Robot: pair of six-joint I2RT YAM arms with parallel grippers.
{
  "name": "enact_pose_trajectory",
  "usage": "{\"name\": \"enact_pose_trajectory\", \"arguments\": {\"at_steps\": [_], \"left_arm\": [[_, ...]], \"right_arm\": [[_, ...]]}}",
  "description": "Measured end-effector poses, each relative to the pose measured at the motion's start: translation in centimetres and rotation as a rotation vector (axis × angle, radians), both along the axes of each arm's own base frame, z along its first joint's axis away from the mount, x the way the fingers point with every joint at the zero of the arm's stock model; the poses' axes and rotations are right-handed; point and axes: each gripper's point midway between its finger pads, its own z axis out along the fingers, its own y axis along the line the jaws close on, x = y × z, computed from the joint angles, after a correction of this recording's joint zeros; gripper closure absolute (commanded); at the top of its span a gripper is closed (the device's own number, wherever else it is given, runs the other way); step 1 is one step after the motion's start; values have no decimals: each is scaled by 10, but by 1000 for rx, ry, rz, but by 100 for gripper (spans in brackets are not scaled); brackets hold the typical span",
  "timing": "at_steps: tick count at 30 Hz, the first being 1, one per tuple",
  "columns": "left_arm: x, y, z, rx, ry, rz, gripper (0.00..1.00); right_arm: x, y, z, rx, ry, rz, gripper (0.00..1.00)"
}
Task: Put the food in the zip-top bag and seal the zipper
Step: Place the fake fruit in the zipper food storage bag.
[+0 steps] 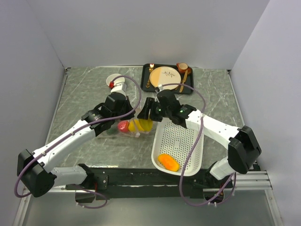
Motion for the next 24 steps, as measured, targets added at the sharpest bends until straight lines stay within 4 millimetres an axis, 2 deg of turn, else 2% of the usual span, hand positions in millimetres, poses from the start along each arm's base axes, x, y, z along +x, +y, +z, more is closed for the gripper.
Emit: {"name": "enact_pose_trajectory", "arguments": {"at_steps": [5, 9, 13, 19, 20, 22, 24], "left_arm": [[-1, -1, 2, -6, 0, -6, 99], [-1, -1, 9, -15, -11, -7, 99], [-2, 0, 16, -28, -25, -7, 99], [-3, 2, 22, -37, -39, -3, 99], [-4, 2, 22, -38, -41, -2, 99], [-3, 4, 23, -36, -47, 6, 99], [-2, 5, 23, -33, -49, 13, 99]], "right_arm": [[1, 19, -14, -2, 16, 18, 77], [4, 26, -30, -23, 28, 11, 75], [11, 32, -33, -26, 16, 2, 70], [24, 42, -14, 14, -36, -11, 49], [26, 45, -11, 24, -43, -7, 41], [26, 51, -9, 41, -44, 16, 32], [23, 56, -9, 56, -38, 48, 17]]}}
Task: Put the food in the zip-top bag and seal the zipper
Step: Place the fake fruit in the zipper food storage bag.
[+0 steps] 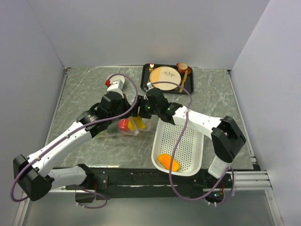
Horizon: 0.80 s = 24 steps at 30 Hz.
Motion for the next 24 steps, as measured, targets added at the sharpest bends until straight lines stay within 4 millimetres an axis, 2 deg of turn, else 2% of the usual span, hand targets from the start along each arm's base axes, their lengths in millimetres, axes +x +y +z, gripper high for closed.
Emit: {"name": "enact_pose_trajectory", "arguments": {"at_steps": [2, 3, 9, 13, 14, 17, 20, 24], "left_arm": [[0, 2, 0, 7, -1, 7, 99], [0, 3, 0, 8, 0, 10, 99], [-2, 5, 0, 12, 4, 12, 99], [-4, 3, -1, 12, 9, 2, 99], [-4, 3, -1, 11, 9, 1, 99], [-5, 2, 0, 9, 10, -4, 99], [-4, 3, 0, 11, 8, 0, 99], [-4, 3, 0, 11, 8, 2, 99]], "right_arm": [[-4, 2, -3, 0, 9, 28, 13], [-5, 1, -5, -8, 10, 39, 6], [-7, -7, -8, -40, -11, 58, 1], [-10, -16, 0, -44, -33, 50, 15], [-10, -18, 3, -43, -37, 50, 25], [-16, -19, 7, -42, -34, 71, 42], [-25, -18, 8, -40, -15, 104, 42], [-35, -22, -1, -71, 25, 128, 39]]}}
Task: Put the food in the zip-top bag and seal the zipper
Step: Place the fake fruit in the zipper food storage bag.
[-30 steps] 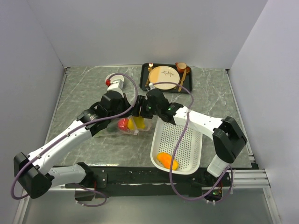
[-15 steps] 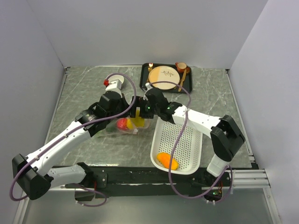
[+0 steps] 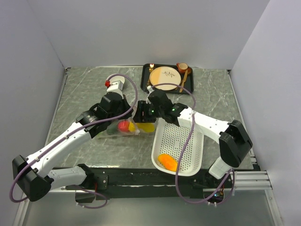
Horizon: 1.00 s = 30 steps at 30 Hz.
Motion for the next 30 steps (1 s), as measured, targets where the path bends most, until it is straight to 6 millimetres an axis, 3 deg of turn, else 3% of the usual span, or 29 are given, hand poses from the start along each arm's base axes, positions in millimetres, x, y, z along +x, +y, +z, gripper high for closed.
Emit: {"name": "enact_pose_trajectory", "arguments": {"at_steps": [4, 7, 12, 15, 22, 30], "left_arm": [[0, 0, 0, 1, 0, 0, 99], [0, 0, 0, 1, 0, 0, 99], [0, 0, 0, 1, 0, 0, 99], [0, 0, 0, 1, 0, 0, 99], [1, 0, 2, 1, -4, 4, 99], [2, 1, 4, 0, -8, 7, 99]], "right_arm": [[-2, -14, -8, -56, 0, -31, 32], [-3, -31, -2, -89, -33, -77, 28], [1, -54, 32, -85, -136, -158, 19], [3, -64, 40, -116, -161, -187, 18], [-10, -84, 9, -249, -74, -196, 19], [-32, -87, -30, -269, 62, -180, 19]]}}
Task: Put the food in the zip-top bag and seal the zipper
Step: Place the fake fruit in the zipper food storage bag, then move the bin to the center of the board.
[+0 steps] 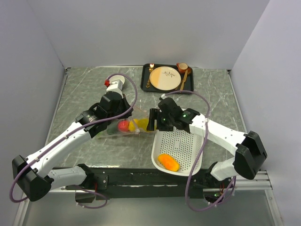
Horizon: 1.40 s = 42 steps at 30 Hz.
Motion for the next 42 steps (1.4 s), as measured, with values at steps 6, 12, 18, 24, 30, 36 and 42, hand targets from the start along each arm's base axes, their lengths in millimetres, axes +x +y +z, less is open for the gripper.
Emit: {"name": "enact_pose_trajectory", "arguments": {"at_steps": [6, 12, 18, 24, 30, 36, 42], "left_arm": [[0, 0, 0, 0, 0, 0, 99], [0, 1, 0, 2, 1, 3, 99], [-1, 1, 1, -1, -2, 2, 99], [-1, 1, 2, -4, -2, -2, 99], [2, 6, 3, 3, -10, 22, 99], [2, 6, 4, 1, -12, 23, 99], [2, 5, 4, 0, -13, 21, 99]], "right_arm": [[6, 24, -4, 90, 18, 12, 23], [16, 47, -1, 174, -4, 49, 30], [28, 72, 3, 238, -20, 91, 30], [45, 102, 14, 292, -34, 146, 26], [58, 120, 24, 307, -67, 211, 19], [57, 102, 24, 262, -117, 182, 13], [46, 50, 56, 195, -231, 71, 12]]}}
